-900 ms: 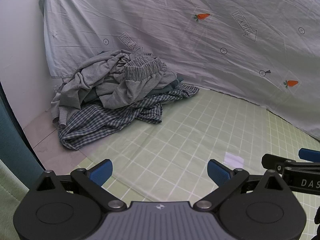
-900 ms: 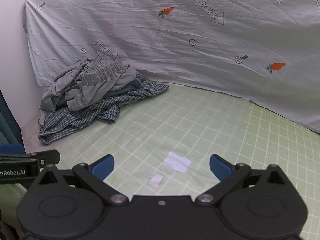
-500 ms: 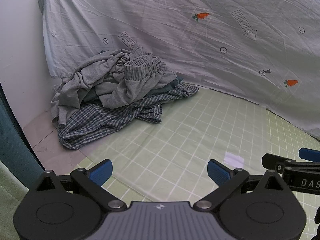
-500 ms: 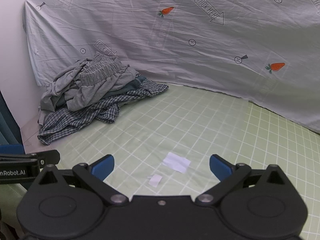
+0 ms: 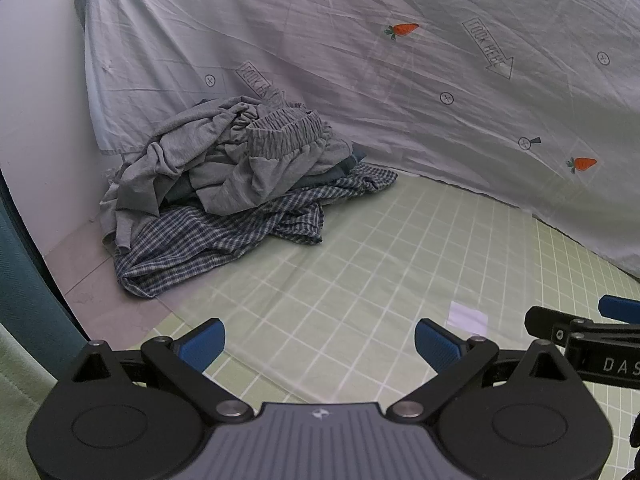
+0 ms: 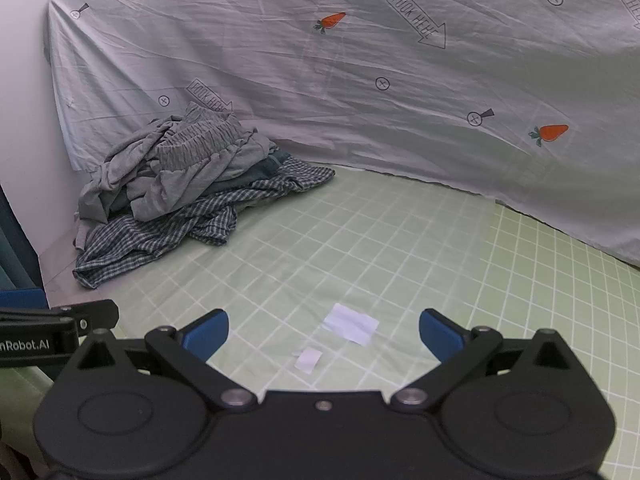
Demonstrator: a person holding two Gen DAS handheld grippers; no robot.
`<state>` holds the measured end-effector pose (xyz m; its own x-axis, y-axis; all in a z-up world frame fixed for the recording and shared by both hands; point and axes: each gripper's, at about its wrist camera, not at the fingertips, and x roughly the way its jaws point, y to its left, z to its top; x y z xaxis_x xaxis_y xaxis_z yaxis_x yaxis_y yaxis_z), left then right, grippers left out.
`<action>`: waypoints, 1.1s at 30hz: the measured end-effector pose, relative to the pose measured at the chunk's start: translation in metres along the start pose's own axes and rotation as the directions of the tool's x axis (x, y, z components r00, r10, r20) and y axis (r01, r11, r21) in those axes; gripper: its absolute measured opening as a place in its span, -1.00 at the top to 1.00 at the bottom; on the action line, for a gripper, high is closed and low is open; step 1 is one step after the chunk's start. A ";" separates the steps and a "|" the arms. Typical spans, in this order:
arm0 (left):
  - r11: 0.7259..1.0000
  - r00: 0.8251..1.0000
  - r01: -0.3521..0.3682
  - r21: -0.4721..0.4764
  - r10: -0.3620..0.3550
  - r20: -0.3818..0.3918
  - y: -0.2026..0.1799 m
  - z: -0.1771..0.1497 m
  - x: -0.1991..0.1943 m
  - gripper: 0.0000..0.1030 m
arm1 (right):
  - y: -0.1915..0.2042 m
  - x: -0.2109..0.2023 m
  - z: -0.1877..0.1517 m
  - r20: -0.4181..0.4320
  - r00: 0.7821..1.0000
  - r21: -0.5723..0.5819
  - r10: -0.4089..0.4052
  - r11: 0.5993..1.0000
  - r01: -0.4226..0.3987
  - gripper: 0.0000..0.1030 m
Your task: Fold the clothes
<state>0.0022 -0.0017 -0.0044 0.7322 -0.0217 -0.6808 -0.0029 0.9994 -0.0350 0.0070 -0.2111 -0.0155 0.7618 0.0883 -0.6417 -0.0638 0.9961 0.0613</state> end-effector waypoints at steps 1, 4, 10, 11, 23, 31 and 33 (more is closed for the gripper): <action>1.000 1.000 0.000 0.001 0.000 0.000 0.000 0.000 0.000 -0.95 | 0.000 0.000 -0.001 0.000 1.000 0.000 -0.001 1.000 0.001 -0.99; 1.000 1.000 -0.001 0.000 0.001 0.000 0.001 0.000 0.000 -0.95 | 0.001 0.001 -0.001 0.000 1.000 0.001 -0.003 1.000 0.003 -0.99; 1.000 1.000 -0.005 -0.002 0.005 -0.001 0.001 -0.002 0.001 -0.95 | 0.000 0.001 -0.001 -0.002 1.000 -0.001 -0.001 1.000 0.001 -0.99; 1.000 1.000 -0.005 -0.002 0.005 -0.001 0.001 -0.002 0.001 -0.95 | 0.000 0.001 -0.001 -0.002 1.000 -0.001 -0.001 1.000 0.001 -0.99; 1.000 1.000 -0.002 0.000 0.002 -0.003 0.001 -0.001 0.004 -0.95 | 0.000 0.003 -0.001 -0.005 1.000 0.002 -0.007 1.000 0.007 -0.99; 1.000 1.000 -0.002 -0.004 0.002 -0.015 0.000 -0.002 0.008 -0.95 | -0.002 0.006 -0.001 -0.013 1.000 0.006 -0.013 1.000 0.013 -0.99; 1.000 1.000 -0.002 -0.006 0.002 -0.018 0.000 -0.002 0.009 -0.95 | -0.003 0.007 -0.001 -0.015 1.000 0.006 -0.013 1.000 0.014 -0.99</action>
<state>0.0074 -0.0018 -0.0122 0.7196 -0.0200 -0.6941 -0.0089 0.9992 -0.0380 0.0122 -0.2131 -0.0211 0.7528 0.0749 -0.6540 -0.0496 0.9971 0.0571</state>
